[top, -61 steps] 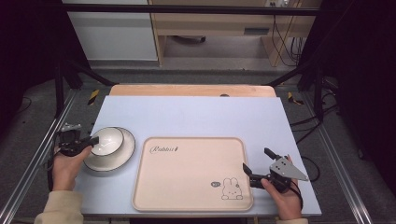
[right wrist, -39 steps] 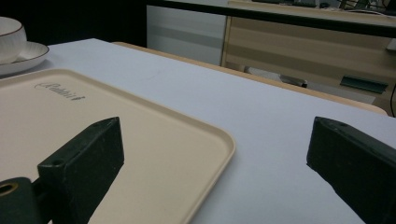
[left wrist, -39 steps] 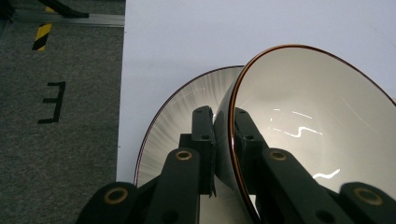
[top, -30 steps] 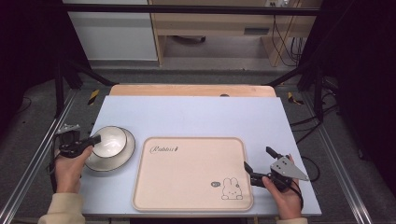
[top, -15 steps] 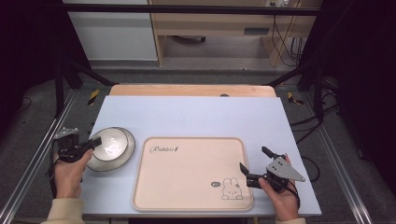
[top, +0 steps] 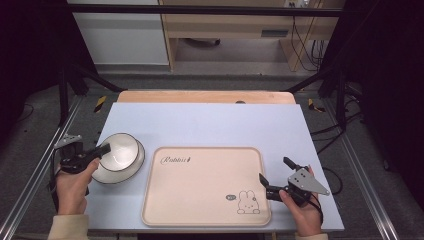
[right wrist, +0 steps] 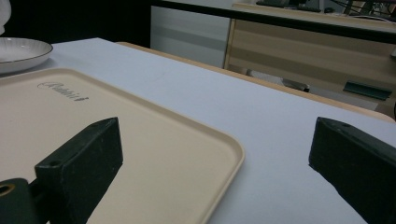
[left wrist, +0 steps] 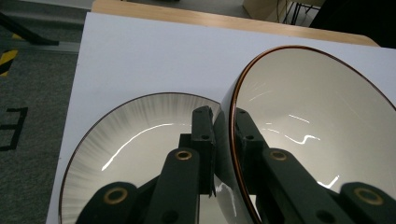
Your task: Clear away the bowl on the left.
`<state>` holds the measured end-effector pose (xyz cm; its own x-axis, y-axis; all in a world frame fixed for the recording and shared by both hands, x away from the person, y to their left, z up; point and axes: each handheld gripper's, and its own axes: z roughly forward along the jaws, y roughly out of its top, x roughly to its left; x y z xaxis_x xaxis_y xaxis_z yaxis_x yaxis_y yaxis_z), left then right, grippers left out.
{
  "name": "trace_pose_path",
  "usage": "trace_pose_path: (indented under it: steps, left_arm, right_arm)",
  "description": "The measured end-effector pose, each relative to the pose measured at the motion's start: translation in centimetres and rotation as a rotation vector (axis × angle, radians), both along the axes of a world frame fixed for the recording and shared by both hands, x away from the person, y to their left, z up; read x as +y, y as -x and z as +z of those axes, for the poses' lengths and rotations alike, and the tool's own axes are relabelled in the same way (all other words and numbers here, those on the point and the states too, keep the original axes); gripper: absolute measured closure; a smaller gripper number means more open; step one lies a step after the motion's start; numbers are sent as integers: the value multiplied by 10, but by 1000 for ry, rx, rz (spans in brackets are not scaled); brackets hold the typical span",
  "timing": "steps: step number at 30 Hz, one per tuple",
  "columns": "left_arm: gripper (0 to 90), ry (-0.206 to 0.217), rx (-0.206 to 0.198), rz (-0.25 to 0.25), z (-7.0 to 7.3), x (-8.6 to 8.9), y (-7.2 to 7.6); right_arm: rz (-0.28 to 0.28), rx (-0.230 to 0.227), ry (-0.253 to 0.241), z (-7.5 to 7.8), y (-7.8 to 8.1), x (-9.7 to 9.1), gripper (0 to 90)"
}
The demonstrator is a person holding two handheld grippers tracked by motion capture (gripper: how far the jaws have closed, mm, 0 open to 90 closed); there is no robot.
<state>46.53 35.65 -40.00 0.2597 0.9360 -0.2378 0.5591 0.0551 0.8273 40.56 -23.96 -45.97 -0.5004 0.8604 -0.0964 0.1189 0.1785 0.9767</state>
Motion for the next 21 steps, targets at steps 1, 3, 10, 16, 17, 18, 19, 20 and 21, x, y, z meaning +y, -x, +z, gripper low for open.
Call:
trace_pose_path:
  steps: [1, 3, 10, 16, 17, 18, 19, 20, 21]
  left_arm:
    - [816, 0, 0, 0, 0, 0, 0]
    - [816, 3, -10, -9, 4, -4, 1]
    - [817, 5, -22, -38, 5, -16, 2]
    - [816, 1, -7, -80, 2, -31, 0]
    - [816, 1, -7, -80, 2, -31, 0]
    - [816, -7, -3, -91, 0, -36, 0]
    - [816, -9, 0, -98, 0, -38, -1]
    - [816, -9, 0, -101, -1, -41, -1]
    - [817, -13, 2, -109, -2, -44, -1]
  right_arm:
    - [-3, 3, -3, 0, 0, -1, 30]
    - [-6, 2, -6, 0, 0, -1, 31]
    - [7, -11, -12, 0, 0, 0, 32]
    - [12, -22, -18, 1, 2, -1, 34]
    - [12, -22, -18, 1, 2, -1, 34]
    - [9, -22, -22, 1, 1, -1, 34]
    - [10, -22, -23, 0, 1, -2, 35]
    - [10, -21, -22, 0, 1, -2, 34]
    - [10, -20, -21, 0, 0, -2, 35]
